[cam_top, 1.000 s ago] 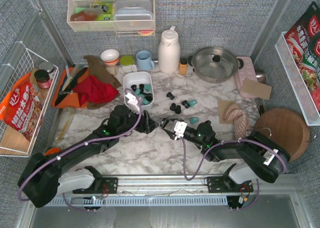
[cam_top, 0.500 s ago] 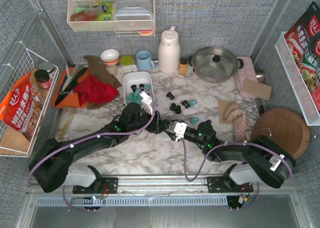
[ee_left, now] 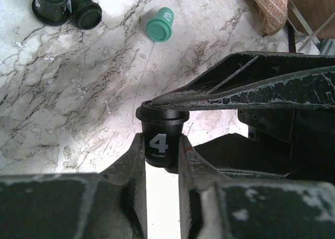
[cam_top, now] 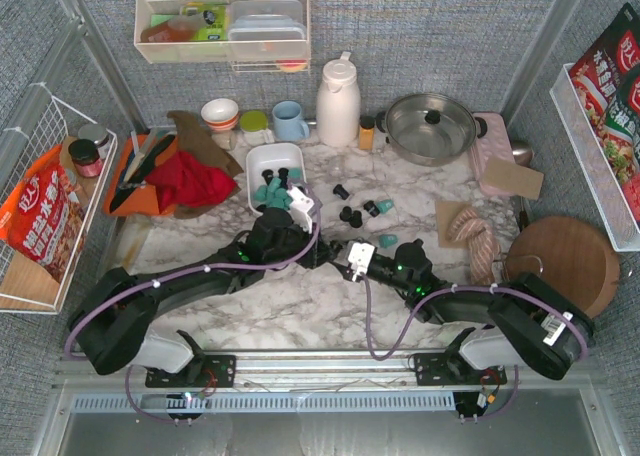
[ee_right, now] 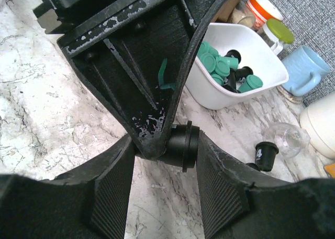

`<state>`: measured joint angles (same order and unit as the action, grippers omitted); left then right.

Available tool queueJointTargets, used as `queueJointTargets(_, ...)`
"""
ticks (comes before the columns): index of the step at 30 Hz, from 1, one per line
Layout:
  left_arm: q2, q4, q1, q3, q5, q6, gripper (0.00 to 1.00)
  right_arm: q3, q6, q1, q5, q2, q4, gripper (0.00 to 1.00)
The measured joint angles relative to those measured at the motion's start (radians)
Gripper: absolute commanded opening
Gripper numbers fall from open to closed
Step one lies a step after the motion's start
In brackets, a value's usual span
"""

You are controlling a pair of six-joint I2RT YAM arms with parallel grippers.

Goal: Mix the coffee capsules in the storage basket

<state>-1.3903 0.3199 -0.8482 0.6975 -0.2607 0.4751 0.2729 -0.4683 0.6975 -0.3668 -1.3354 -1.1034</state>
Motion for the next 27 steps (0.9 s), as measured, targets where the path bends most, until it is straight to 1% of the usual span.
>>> queueJointTargets(2,-0.003,0.005,-0.002,0.002,0.0,0.0,0.13,0.0,0.003,-0.003,0.004,0.005,0.007,0.11)
queueJointTargets(4,-0.001,0.008,-0.004,0.006,0.01,0.001,0.04,0.0,0.003,-0.005,0.016,0.01,0.008,0.23)
queueJointTargets(5,0.002,0.006,-0.005,0.008,0.018,0.001,0.0,0.0,0.003,-0.006,0.019,0.012,0.008,0.28)
queueJointTargets(9,0.032,-0.041,-0.009,0.03,0.069,0.0,0.0,0.006,0.006,-0.013,0.02,0.019,-0.002,0.45)
queueJointTargets(14,0.076,-0.114,-0.011,0.068,0.152,-0.007,0.0,0.015,0.026,-0.018,0.039,0.015,-0.049,0.63)
queueJointTargets(15,0.085,-0.127,-0.006,0.069,0.198,-0.018,0.0,0.013,0.027,-0.022,0.053,0.011,-0.049,0.66)
queueJointTargets(18,0.098,-0.158,0.027,0.084,0.317,-0.031,0.0,0.009,0.041,-0.031,0.085,-0.002,-0.044,0.71)
queueJointTargets(22,0.1,-0.181,0.083,0.115,0.392,-0.038,0.0,0.009,0.048,-0.037,0.099,-0.005,-0.044,0.74)
queueJointTargets(27,0.061,-0.187,0.192,0.171,0.45,-0.038,0.0,0.009,0.055,-0.044,0.126,-0.006,-0.044,0.76)
